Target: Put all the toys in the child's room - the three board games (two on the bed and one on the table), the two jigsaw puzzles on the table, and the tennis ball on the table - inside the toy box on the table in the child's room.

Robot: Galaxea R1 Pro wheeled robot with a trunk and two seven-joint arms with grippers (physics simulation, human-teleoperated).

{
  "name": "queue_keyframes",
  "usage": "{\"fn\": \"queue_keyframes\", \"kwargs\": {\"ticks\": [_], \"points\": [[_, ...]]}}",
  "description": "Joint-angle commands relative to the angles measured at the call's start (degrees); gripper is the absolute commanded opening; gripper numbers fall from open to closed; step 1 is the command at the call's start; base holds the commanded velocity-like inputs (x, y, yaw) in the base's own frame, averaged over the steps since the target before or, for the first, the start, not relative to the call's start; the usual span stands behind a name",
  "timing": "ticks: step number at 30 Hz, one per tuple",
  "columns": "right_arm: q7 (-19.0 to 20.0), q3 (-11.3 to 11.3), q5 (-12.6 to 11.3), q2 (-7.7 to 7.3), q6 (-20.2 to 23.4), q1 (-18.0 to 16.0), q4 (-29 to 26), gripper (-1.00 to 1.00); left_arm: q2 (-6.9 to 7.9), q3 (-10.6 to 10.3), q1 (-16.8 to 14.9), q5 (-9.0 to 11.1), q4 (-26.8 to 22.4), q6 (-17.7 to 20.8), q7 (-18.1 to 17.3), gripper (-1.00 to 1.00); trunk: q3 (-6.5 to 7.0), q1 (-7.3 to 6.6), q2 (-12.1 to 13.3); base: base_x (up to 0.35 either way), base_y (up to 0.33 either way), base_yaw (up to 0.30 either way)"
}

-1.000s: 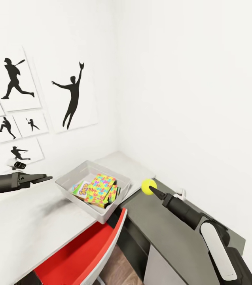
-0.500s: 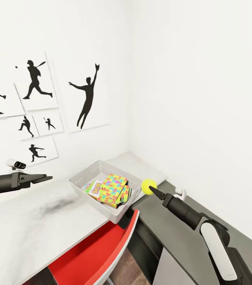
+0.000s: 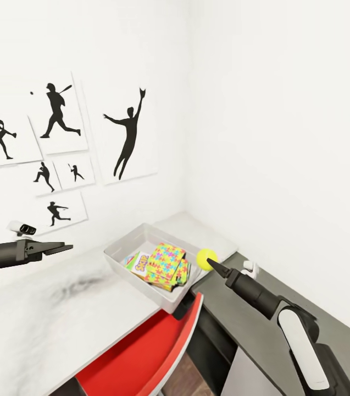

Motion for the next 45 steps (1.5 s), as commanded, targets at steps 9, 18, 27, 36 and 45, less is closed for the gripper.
{"fn": "queue_keyframes", "kwargs": {"ticks": [9, 18, 27, 36, 45], "points": [[-0.2, -0.1, -0.4, 0.01, 0.5, 0.0, 0.0, -1.0, 0.02, 0.0, 0.0, 0.0, 0.0, 0.6, -0.2, 1.0, -0.13, 0.04, -0.1, 0.062, 0.046, 0.0], [-0.3, -0.1, -0.4, 0.01, 0.5, 0.0, 0.0, -1.0, 0.02, 0.0, 0.0, 0.0, 0.0, 0.6, -0.2, 1.0, -0.13, 0.04, -0.1, 0.102, 0.031, 0.0], [-3.0, -0.2, -0.4, 0.11, 1.1, -0.1, -0.4, -1.0, 0.02, 0.0, 0.0, 0.0, 0.0, 0.6, -0.2, 1.0, -0.13, 0.04, -0.1, 0.089, 0.038, 0.0], [-19.6, 1.8, -0.6, 1.34, 13.6, -6.4, -0.5, -1.0, -0.06, 0.0, 0.0, 0.0, 0.0, 0.5, -0.2, 1.0, -0.13, 0.04, -0.1, 0.005, 0.002, 0.0], [-46.6, 7.9, -1.2, 9.58, 24.2, -19.2, 0.1, -1.0, 0.02, 0.0, 0.0, 0.0, 0.1, 0.5, -0.2, 1.0, -0.13, 0.04, -0.1, 0.0, 0.0, 0.0]]}}
